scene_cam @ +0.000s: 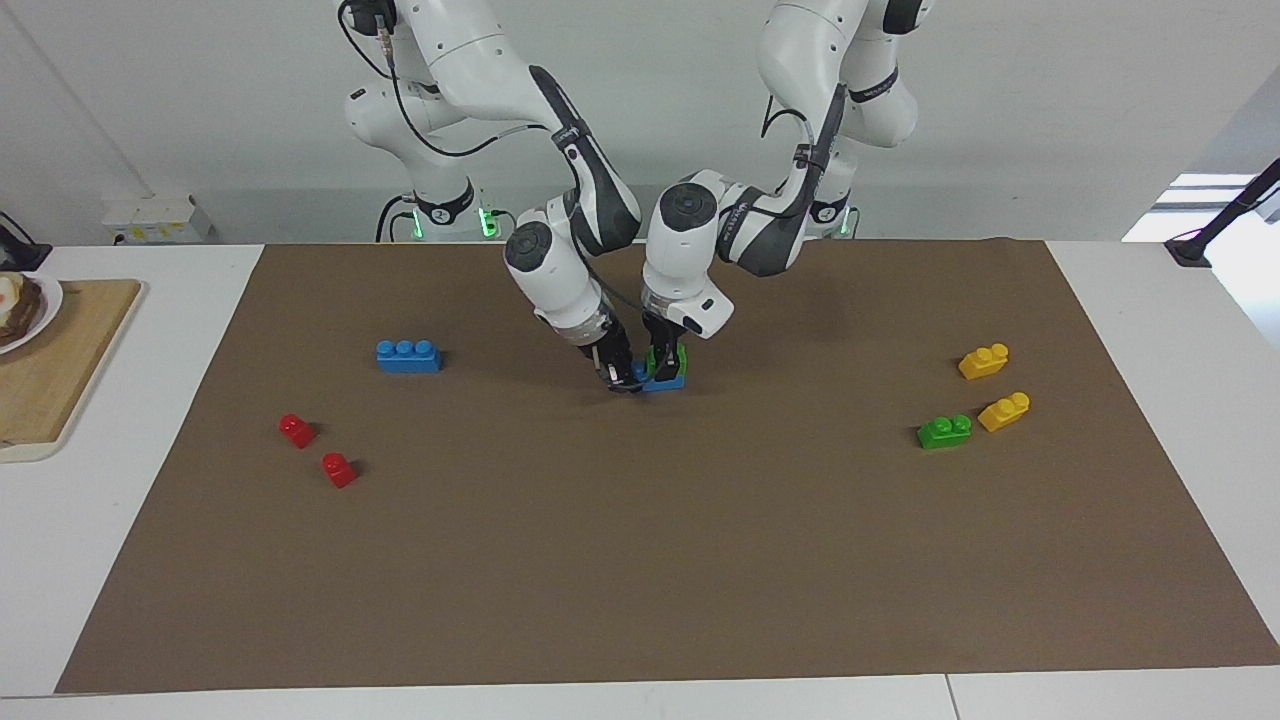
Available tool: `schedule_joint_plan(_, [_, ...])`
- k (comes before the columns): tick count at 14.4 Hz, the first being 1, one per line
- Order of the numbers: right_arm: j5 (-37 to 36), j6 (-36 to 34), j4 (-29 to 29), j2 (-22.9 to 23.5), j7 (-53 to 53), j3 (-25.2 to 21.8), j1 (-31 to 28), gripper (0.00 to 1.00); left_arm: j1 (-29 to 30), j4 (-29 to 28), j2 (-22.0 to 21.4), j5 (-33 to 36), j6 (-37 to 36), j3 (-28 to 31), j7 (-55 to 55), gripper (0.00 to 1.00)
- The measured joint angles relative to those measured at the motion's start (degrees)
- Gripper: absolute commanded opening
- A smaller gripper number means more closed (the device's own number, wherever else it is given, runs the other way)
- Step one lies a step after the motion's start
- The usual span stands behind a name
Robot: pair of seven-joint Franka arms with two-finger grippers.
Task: Remove green block with left arm and hold with right
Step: 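Pull the green brick off the blue brick with the left gripper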
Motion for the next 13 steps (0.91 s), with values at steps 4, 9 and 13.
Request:
schedule_joint_plan(4, [0.0,0.1,0.0,0.0,-0.3,0.1,0.0,0.0,0.1,0.2,-0.2,0.2,-0.1,0.4,0.0,0.22])
schedule_joint_plan(9, [0.1,0.3,0.1,0.0,-0.5,0.1,0.0,0.0,0.5,0.3,-2.1,0.2,-1.3,0.6,0.6,0.21])
schedule_joint_plan(13, [0.1,0.3,0.1,0.1,-0.8,0.0,0.0,0.0,3.2,0.6,-5.3,0.2,-5.8,1.1,5.2,0.21])
